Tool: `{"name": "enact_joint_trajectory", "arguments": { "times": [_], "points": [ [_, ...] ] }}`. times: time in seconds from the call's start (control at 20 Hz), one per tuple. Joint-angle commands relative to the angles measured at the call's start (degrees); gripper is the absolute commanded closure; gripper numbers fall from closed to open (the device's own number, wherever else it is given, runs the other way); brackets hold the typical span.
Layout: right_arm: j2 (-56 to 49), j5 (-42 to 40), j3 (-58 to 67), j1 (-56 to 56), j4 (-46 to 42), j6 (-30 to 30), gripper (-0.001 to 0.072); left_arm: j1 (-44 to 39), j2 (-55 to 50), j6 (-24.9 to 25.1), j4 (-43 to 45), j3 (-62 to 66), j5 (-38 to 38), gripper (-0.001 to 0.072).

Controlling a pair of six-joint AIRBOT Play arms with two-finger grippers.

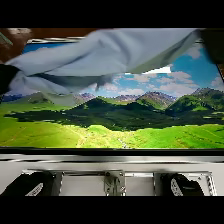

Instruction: Fold the shirts.

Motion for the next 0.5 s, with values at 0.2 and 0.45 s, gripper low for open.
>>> {"name": "enact_joint_trajectory", "arguments": {
  "times": [0.2,0.45],
  "points": [
    [10.51,11.28,4.98,-8.74,-9.07,7.10,0.0657,0.87,5.38,-1.66,2.43,1.42,-16.83,0.0672],
    [8.28,14.36,4.96,-8.74,-16.31,7.34,0.0658,0.87,5.14,-4.55,-4.07,-6.95,-16.65,0.0672]
  ]
}}
